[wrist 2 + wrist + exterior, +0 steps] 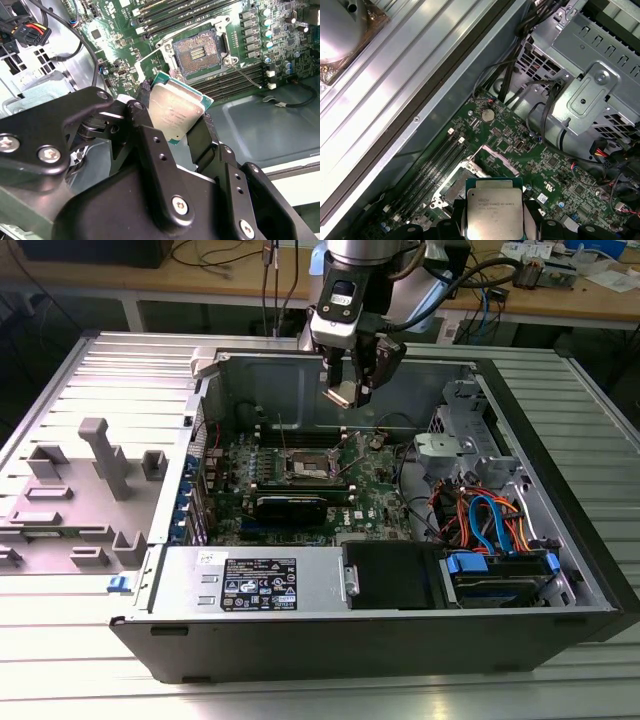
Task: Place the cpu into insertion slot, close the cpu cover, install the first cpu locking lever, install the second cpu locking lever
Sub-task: 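Place the cpu into insertion slot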
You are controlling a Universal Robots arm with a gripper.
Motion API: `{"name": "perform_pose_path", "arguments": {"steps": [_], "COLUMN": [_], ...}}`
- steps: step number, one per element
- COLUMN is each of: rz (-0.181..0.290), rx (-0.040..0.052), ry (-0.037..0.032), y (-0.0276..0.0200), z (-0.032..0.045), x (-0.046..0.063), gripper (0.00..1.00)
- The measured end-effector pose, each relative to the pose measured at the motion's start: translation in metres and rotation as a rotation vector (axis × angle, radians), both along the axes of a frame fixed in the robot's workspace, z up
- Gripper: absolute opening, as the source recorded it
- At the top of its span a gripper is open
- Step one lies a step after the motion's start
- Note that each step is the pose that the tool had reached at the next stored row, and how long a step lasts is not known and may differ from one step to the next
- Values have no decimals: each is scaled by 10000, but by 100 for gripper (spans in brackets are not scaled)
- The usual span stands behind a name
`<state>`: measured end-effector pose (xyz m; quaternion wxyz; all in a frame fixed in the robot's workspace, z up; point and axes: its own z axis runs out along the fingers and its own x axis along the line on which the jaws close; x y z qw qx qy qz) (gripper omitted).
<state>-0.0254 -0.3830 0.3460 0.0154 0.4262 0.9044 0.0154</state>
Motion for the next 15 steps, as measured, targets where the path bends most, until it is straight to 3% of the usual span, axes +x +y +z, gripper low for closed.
{"name": "perform_pose_path", "arguments": {"steps": [8, 15], "rz": [-223, -915], "rx": [0, 0], "ry": [0, 0], "y": [0, 0], "z": [-2, -10], "x": [0, 0], "gripper": [54, 54]}}
